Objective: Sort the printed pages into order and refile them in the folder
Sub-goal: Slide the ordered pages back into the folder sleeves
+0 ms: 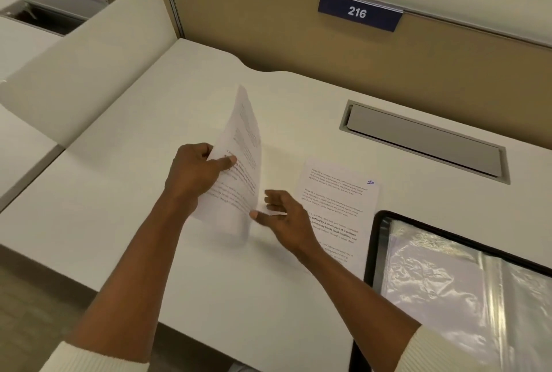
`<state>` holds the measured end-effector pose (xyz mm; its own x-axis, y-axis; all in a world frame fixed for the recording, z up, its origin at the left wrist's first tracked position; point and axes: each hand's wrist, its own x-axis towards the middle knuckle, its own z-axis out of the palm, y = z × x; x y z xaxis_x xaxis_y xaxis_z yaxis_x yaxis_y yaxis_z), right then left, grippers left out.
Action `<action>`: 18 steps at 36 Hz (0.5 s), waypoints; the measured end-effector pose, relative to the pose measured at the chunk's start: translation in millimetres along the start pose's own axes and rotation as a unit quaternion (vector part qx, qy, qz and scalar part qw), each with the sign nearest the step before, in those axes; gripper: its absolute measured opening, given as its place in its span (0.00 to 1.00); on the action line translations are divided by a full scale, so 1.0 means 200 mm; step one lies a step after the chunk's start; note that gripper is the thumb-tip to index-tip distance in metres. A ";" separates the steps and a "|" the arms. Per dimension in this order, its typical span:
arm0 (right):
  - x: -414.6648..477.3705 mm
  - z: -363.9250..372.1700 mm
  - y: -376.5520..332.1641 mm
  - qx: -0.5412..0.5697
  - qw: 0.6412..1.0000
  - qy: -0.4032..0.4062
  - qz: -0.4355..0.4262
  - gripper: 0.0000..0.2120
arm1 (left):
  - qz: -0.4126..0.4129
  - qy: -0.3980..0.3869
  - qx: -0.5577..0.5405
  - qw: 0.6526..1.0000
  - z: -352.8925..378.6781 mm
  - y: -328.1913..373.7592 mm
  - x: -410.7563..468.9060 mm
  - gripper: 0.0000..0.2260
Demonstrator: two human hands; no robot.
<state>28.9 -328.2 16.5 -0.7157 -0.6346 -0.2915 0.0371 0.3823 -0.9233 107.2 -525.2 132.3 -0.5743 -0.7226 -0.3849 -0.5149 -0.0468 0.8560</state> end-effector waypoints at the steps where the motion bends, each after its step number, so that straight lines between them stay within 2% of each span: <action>1: 0.00 -0.01 -0.01 0.031 0.999 0.010 0.022 0.33 | 0.004 -0.019 -0.019 1.000 -0.01 0.04 -0.04 0.09; 4: -0.02 -0.05 -0.06 0.153 0.984 0.019 0.091 0.38 | 0.022 -0.068 -0.078 0.994 -0.03 0.16 -0.15 0.10; 7: -0.05 -0.08 -0.12 0.255 0.959 -0.005 0.121 0.33 | 0.031 -0.121 -0.135 0.983 -0.04 0.22 -0.24 0.14; 9: -0.07 -0.12 -0.13 0.360 0.921 -0.061 0.136 0.32 | 0.034 -0.158 -0.160 0.974 -0.02 0.24 -0.29 0.16; 11: -0.11 -0.17 -0.14 0.477 0.857 -0.116 0.154 0.32 | 0.034 -0.188 -0.178 0.965 0.01 0.24 -0.33 0.16; 13: -0.17 -0.24 -0.14 0.534 0.821 -0.127 0.156 0.29 | 0.027 -0.210 -0.190 0.959 0.05 0.22 -0.36 0.15; 15: -0.22 -0.33 -0.11 0.553 0.814 -0.097 0.149 0.25 | 0.014 -0.223 -0.194 0.955 0.10 0.18 -0.38 0.14; 18: -0.30 -0.47 -0.03 0.506 0.856 0.010 0.110 0.24 | -0.007 -0.234 -0.179 0.956 0.20 0.12 -0.40 0.13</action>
<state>6.5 -229.0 63.8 -0.6256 -0.6064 -0.4908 0.7494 -0.2922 -0.5941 115.5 -441.7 169.1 -0.8332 -0.3372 -0.4384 -0.3228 -0.3471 0.8805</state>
